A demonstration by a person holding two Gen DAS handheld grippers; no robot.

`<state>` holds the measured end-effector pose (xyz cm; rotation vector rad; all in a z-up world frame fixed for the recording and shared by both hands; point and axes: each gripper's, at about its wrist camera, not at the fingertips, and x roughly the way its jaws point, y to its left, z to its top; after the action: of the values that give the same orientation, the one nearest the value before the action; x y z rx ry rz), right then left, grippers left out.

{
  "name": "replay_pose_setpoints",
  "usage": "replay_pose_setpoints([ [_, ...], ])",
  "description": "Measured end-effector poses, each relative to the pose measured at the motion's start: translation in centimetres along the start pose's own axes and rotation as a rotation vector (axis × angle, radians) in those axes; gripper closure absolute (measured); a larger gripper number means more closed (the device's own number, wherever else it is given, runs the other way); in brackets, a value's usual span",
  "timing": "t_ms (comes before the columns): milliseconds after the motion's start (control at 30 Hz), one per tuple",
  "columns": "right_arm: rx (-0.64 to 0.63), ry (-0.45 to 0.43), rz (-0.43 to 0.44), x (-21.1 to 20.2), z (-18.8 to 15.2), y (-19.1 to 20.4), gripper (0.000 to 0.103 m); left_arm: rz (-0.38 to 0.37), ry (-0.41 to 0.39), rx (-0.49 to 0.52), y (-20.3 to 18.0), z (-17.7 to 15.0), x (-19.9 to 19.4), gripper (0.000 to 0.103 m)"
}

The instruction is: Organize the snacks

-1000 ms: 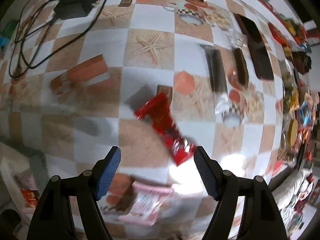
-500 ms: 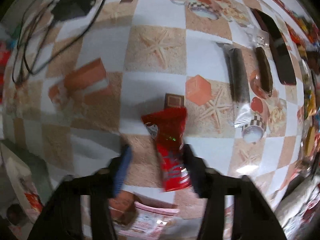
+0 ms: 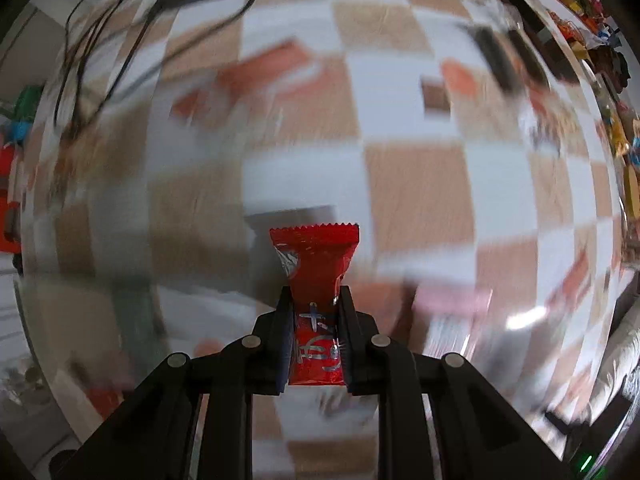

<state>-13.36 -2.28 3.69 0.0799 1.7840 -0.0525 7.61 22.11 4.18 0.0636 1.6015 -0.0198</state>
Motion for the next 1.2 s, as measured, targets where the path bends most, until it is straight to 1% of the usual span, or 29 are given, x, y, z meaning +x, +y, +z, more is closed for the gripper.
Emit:
replay_pose_setpoints([
  [133,0.001,-0.019,-0.001,-0.2,-0.3,-0.1,0.000,-0.009,0.029,0.001,0.8,-4.2,0.3,0.081],
  [233,0.002,-0.012,-0.001,-0.2,-0.3,-0.1,0.000,-0.011,0.040,-0.010,1.2,-6.3,0.4,0.081],
  [300,0.004,0.017,-0.002,-0.1,0.0,-0.2,0.000,-0.007,0.039,-0.010,1.6,-7.3,0.5,0.081],
  [367,0.018,0.065,0.002,0.1,0.7,-0.2,0.000,-0.011,0.043,-0.010,2.1,-7.9,0.5,0.081],
  [433,0.070,0.076,0.050,-0.2,1.3,-0.3,0.000,-0.017,0.046,-0.018,2.6,-7.9,0.7,0.080],
  [467,0.116,0.066,0.122,-0.8,1.9,-0.2,0.000,-0.018,0.044,-0.018,2.9,-7.8,0.8,0.080],
  [500,0.142,0.054,0.163,-1.3,2.6,0.1,0.000,-0.018,0.042,-0.018,3.1,-7.5,0.8,0.080],
  [533,0.154,0.042,0.180,-1.7,3.1,0.5,0.000,-0.019,0.039,-0.022,3.4,-7.8,0.7,0.080],
  [633,0.131,-0.035,0.213,-3.8,5.8,3.2,0.000,-0.020,0.032,-0.030,3.8,-7.9,0.7,0.080],
  [700,0.093,-0.073,0.225,-4.9,7.8,5.5,0.000,-0.019,0.025,-0.026,4.1,-11.8,0.2,0.080],
  [733,0.082,-0.085,0.230,-5.2,8.8,6.6,0.000,-0.018,0.021,-0.021,3.9,-12.5,0.0,0.080],
  [800,0.072,-0.089,0.229,-5.3,10.1,8.0,0.000,-0.017,0.017,-0.017,4.2,-13.5,-0.7,0.080],
  [833,0.068,-0.084,0.226,-5.2,10.6,8.6,0.000,-0.017,0.016,-0.018,3.6,-14.2,-0.7,0.080],
  [900,0.058,-0.069,0.203,-4.6,11.5,9.9,0.000,-0.019,0.017,-0.022,3.4,-14.4,-0.8,0.080],
  [967,0.045,-0.053,0.173,-4.2,11.8,10.7,0.016,-0.023,0.017,-0.024,2.8,-14.4,-1.0,0.080],
  [1000,0.023,-0.063,0.126,-4.3,11.7,11.1,0.021,-0.024,0.017,-0.023,2.8,-14.4,-1.1,0.080],
  [1033,0.005,-0.069,0.098,-4.4,11.6,11.4,0.031,-0.024,0.016,-0.022,2.7,-14.4,-1.0,0.080],
  [1067,-0.026,-0.081,0.069,-4.6,11.4,11.6,0.045,-0.025,0.016,-0.018,2.7,-14.2,-1.0,0.080],
  [1100,-0.044,-0.087,0.056,-4.7,11.1,11.7,0.053,-0.025,0.017,-0.012,2.6,-13.8,-0.8,0.080],
  [1133,-0.056,-0.082,0.063,-4.7,10.9,11.6,0.054,-0.028,0.020,-0.006,2.2,-13.1,-1.3,0.080],
  [1200,-0.055,-0.064,0.081,-4.4,10.2,10.4,0.054,-0.044,0.028,0.009,1.0,-13.1,-0.9,0.080],
])
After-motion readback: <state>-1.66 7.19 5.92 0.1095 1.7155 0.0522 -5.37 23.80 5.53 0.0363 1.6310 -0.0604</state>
